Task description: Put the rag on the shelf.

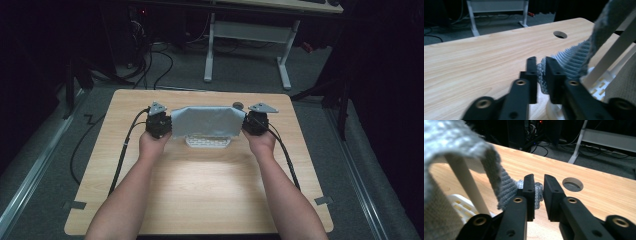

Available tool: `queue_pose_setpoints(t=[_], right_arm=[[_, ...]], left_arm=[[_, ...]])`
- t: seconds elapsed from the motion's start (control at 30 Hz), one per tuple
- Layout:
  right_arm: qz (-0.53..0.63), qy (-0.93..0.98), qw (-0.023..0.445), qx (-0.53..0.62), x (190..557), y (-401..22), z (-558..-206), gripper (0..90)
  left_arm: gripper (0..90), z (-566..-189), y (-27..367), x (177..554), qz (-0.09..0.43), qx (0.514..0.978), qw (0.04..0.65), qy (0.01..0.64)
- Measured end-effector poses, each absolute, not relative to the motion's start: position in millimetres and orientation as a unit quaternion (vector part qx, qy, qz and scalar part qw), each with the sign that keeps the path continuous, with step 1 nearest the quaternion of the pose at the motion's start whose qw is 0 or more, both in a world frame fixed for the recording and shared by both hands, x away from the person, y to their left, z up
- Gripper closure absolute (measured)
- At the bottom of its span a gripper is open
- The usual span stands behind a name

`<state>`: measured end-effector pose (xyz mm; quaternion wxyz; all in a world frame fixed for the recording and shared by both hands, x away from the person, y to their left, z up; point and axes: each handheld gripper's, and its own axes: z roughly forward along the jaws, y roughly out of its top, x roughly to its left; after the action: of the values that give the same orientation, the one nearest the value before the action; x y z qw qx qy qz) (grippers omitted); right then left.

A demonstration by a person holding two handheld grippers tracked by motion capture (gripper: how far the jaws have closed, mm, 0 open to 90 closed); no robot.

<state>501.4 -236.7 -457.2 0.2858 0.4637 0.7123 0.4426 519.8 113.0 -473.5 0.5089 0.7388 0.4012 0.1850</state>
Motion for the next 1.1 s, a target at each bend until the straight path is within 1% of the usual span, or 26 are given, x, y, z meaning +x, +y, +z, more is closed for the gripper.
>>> queue_pose_setpoints(t=[0.03,0.07,0.23,0.63,1.1], right_arm=[[0.445,0.71,0.285,0.465,501.3,-237.7,-456.3,79.0],[0.446,0.709,0.289,0.464,501.1,-239.9,-453.8,77.9],[0.444,0.706,0.299,0.464,500.0,-245.2,-447.9,74.0],[0.437,0.701,0.311,0.471,495.9,-260.1,-438.0,69.3],[0.431,0.707,0.314,0.465,489.6,-265.7,-437.8,64.1]], left_arm=[[75.3,-472.6,113.8,519.8,0.19,0.737,0.507,0.404],[71.4,-471.1,116.0,520.3,0.191,0.734,0.507,0.41],[67.1,-466.0,124.5,520.3,0.198,0.722,0.51,0.424],[64.9,-459.9,138.1,516.1,0.211,0.719,0.505,0.429],[61.7,-459.7,154.4,507.4,0.224,0.713,0.497,0.441]])
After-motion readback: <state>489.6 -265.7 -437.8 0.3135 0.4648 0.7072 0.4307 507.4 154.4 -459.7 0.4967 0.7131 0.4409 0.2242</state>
